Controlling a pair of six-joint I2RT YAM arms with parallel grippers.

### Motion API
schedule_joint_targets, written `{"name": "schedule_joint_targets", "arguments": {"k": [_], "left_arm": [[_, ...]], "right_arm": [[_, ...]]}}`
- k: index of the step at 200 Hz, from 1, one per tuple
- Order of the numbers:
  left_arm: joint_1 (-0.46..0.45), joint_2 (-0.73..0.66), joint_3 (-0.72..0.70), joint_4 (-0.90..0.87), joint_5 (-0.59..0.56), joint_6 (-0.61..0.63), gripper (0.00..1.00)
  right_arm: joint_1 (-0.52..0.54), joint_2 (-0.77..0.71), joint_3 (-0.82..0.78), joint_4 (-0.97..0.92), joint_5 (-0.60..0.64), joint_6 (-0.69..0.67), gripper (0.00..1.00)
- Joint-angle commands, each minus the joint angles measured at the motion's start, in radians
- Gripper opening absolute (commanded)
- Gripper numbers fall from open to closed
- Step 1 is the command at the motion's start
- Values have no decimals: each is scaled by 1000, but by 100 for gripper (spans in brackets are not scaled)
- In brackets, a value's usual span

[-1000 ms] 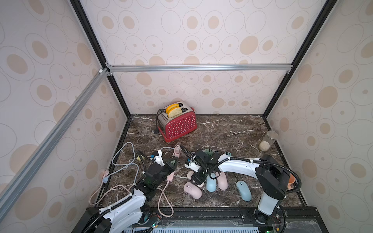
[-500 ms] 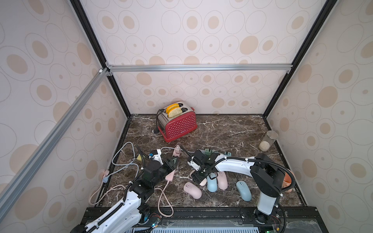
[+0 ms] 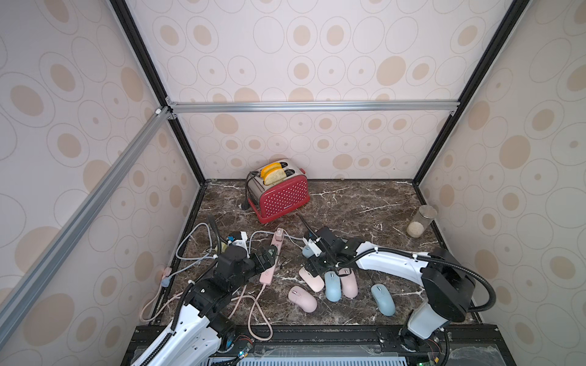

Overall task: Unplug the wireless mouse
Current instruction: Place the mouse at the center of the board, then remove the plug from the socket.

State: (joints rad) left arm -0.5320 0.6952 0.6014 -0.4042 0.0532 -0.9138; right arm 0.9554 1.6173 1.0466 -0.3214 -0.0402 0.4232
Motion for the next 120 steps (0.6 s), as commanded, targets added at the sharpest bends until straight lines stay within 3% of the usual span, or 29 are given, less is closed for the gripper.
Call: {"name": "schedule_joint_targets", "arguments": {"k": [1,16,59,120], "left_arm": [[4,172,107,-109,0,151,72],[3,289,158,-123,-28,207,67],[-1,517,264,-164,-197,318,69],[-11,678,347,-169,-231,406,65]], "right_arm": [[-53,-23,5,63,-19,44,76],[-92,-17,15,87,-82,69,74],[-117,-13,22,141,-150,78,74],[-121,-20,-13,175,-181,78,73]]}}
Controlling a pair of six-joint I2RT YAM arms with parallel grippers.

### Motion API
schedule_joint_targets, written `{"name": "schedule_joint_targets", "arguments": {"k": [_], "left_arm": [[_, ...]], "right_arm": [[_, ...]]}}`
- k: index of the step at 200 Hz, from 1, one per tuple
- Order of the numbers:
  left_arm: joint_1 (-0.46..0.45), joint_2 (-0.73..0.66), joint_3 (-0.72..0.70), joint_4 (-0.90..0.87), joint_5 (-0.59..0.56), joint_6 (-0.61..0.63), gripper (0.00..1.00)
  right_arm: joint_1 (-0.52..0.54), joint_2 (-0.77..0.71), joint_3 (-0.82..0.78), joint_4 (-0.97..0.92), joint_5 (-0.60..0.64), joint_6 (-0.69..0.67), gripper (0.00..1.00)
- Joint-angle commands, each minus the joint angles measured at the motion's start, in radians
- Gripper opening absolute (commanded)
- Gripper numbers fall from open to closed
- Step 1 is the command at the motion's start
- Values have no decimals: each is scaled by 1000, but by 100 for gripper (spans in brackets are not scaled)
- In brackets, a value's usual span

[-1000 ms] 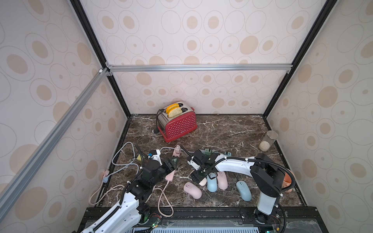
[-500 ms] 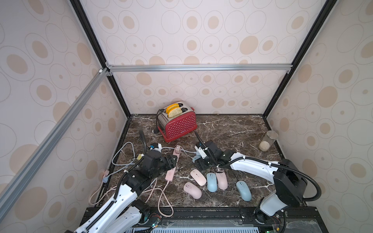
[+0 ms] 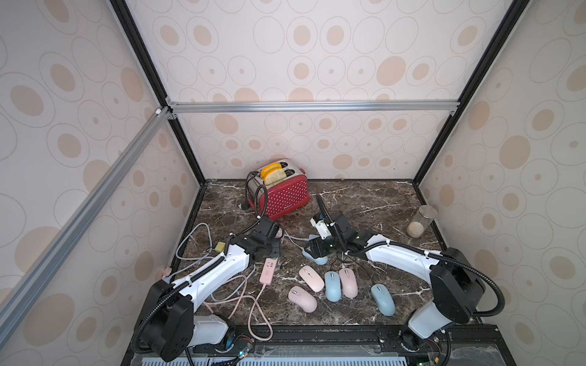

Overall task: Unplug the wireless mouse
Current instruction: Remove the plug from the socket.

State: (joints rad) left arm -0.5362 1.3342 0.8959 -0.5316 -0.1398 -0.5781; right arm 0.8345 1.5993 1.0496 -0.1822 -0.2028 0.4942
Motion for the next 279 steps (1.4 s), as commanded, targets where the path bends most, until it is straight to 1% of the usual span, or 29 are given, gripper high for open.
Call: {"name": "schedule_joint_targets", "arguments": {"k": [1,27,49,78,86,150,187,233,279], "left_arm": [[-7,42,53,-40,-38,71,65],[-11,90,73,-35,-44,94,59],[-11,125,84,-36,-41,112,56],[-11,152,86,-37,-26,126,45],[-11,159,84,-40,-26,128,43],[-19,199,73,-37,-47,129,44],[-21,220,72,-24,-47,129,43],[-23,247,64,-3,-46,125,38],[-24,254,54,1,-58,121,38]], "right_arm": [[0,-1,-17,36,-19,7,73],[-1,-6,-24,33,-24,8,73],[-1,-18,-42,44,-28,13,73],[-2,-25,-55,47,-30,16,73],[-2,-24,-58,50,-33,18,73],[-4,-11,-66,68,-46,25,73],[-7,-1,-68,73,-54,30,73],[-10,2,-76,78,-56,34,73],[-14,11,-78,88,-67,43,73]]}}
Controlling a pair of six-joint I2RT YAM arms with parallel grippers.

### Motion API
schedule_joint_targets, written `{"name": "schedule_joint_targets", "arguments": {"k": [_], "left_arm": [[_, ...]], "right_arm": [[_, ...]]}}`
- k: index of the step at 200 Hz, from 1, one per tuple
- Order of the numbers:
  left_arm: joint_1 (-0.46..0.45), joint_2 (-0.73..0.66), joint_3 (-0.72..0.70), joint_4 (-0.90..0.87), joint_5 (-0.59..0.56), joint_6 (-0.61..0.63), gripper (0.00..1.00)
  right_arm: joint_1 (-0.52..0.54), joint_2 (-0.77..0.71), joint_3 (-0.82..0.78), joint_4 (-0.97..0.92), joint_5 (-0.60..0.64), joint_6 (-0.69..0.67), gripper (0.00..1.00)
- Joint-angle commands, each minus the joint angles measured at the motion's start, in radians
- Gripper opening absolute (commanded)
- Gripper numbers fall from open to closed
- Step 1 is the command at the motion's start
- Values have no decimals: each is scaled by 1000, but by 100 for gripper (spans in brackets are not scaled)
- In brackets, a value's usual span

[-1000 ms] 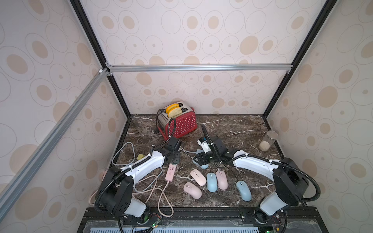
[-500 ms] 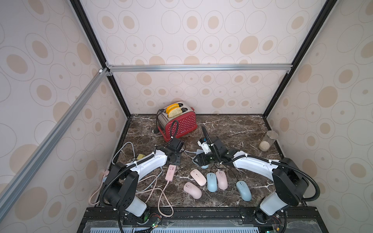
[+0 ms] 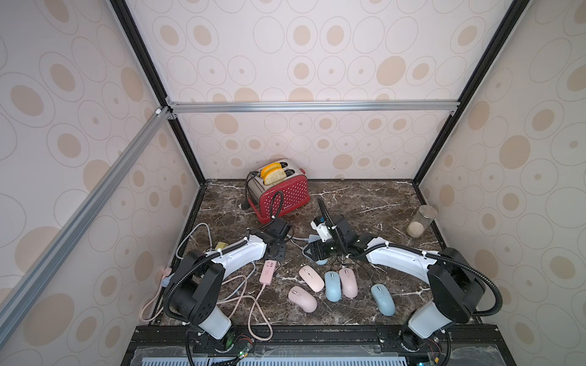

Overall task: Unplug the wireless mouse
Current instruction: Remove the plug from the socket.

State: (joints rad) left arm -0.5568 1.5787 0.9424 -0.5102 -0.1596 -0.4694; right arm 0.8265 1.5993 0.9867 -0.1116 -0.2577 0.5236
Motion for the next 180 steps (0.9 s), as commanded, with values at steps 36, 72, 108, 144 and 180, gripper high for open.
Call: {"name": "schedule_joint_targets", "arguments": {"k": [36,72,108,144,180], "left_arm": [[-3,20,-4,-11,-36,8,37],[-4,21,-16,-4,-35,7,36],[-4,17,-22,8,-25,11,28],[-4,12,-28,16,-22,12,9],[-4,-11,-57,55,-12,8,0]], "right_arm": [[-9,24,-8,26,-28,24,72],[-10,53,13,27,-46,33,72],[-10,97,42,36,-76,56,72],[-10,174,104,44,-103,112,70],[-9,263,168,108,-141,225,63]]}}
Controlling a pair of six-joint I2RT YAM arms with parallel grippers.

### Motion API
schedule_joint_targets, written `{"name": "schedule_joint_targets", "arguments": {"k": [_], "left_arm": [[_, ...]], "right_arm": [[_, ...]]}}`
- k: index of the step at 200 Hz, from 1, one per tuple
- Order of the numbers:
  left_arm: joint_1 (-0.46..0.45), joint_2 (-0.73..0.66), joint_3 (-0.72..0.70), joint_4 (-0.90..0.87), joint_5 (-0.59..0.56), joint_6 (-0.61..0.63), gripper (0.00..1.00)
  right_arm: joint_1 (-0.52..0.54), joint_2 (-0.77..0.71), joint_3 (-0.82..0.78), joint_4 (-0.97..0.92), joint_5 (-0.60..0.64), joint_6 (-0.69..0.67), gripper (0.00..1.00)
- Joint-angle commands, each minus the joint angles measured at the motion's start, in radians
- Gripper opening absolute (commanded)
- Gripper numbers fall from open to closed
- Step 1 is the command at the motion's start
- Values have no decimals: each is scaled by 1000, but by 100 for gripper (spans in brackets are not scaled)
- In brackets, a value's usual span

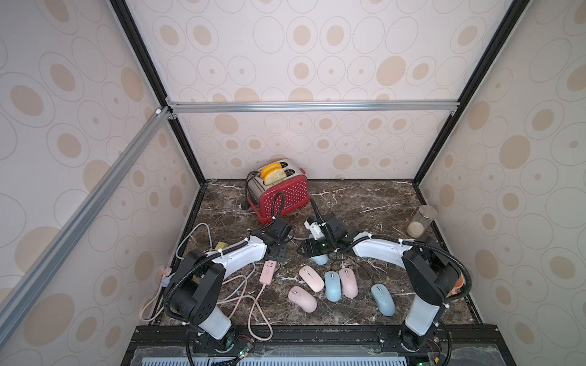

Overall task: Unplug the wireless mouse
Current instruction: Remove the plug from the socket.

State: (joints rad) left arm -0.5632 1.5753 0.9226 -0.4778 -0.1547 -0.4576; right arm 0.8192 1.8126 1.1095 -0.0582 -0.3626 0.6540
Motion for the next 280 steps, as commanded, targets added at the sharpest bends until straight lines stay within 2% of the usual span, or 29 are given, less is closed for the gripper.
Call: {"name": "schedule_joint_targets", "arguments": {"k": [1,57,99,170,239,262,280], "left_arm": [[3,-8,-38,24,-16,-4,0],[3,-44,-70,68,9,-13,0],[3,-55,-70,65,8,-15,0],[3,-54,-64,59,8,-15,0],[3,-55,-62,69,16,-18,0],[3,-58,-57,65,20,-18,0],[3,-67,-57,69,35,-19,0]], "right_arm": [[-2,53,48,56,-38,99,63],[21,198,134,169,-94,251,36],[39,290,183,277,-124,362,30],[45,345,186,438,-144,468,15],[58,404,226,416,-120,496,5],[61,396,218,330,-85,477,0],[63,392,194,282,-57,473,0]]}}
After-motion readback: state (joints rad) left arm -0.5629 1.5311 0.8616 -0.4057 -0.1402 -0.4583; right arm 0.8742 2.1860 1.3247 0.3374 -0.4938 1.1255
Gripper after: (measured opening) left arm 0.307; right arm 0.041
